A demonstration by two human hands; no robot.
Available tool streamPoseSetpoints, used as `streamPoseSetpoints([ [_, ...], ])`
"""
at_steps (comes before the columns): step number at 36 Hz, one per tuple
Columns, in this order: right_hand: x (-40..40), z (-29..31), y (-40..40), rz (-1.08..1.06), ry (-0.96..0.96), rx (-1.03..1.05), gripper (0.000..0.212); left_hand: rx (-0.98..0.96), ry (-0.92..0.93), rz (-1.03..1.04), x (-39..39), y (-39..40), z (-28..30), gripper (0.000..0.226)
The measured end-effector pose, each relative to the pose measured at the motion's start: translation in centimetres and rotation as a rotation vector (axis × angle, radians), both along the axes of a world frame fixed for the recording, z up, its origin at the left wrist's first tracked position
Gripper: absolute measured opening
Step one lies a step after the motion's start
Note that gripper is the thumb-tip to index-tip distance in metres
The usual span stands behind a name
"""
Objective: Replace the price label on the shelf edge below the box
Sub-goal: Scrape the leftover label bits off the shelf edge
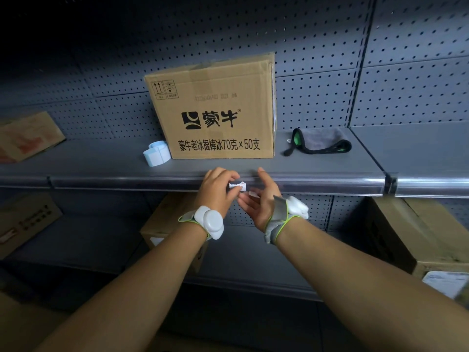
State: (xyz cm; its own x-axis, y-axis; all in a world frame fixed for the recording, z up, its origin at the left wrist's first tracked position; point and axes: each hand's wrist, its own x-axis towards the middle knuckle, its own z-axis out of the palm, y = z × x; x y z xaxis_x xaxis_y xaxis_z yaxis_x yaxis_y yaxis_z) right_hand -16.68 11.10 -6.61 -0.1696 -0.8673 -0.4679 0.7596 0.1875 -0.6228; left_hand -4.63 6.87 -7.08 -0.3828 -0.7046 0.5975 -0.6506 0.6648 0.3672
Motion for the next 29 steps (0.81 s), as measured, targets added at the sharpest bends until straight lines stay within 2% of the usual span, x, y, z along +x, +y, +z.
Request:
streamPoseSetpoints([
  [6, 0.1, 0.1, -0.2, 0.004, -0.008, 0.011, 0.066, -0.004, -0.047, -0.017, -0.2, 0.2, 0.1, 0.019],
  [10, -0.1, 0.0, -0.2, 0.022, 0.004, 0.021, 0.066, -0.055, -0.144, -0.03, -0.8, 0.1, 0.8, 0.012],
  [14, -0.1, -0.1, -0.3, 0.017, 0.029, 0.029, 0.066, -0.002, -0.15, -0.058, -0.8, -0.1, 1.9, 0.005],
  [20, -0.3, -0.3, -0.3, 0.009, 0.055, 0.018, 0.067, 0.045, -0.263, -0.095, -0.9, -0.4, 2.8, 0.008],
  [26, -0.4, -0.3, -0.4, 0.007, 0.07, 0.024, 0.065, -0.018, -0.434, -0.137, 0.0, -0.3, 3.2, 0.012],
  [29, -0.2, -0.4, -0.5, -0.007, 0.068, 0.025, 0.065, -0.032, -0.426, -0.154, 0.8, -0.2, 3.3, 0.012],
])
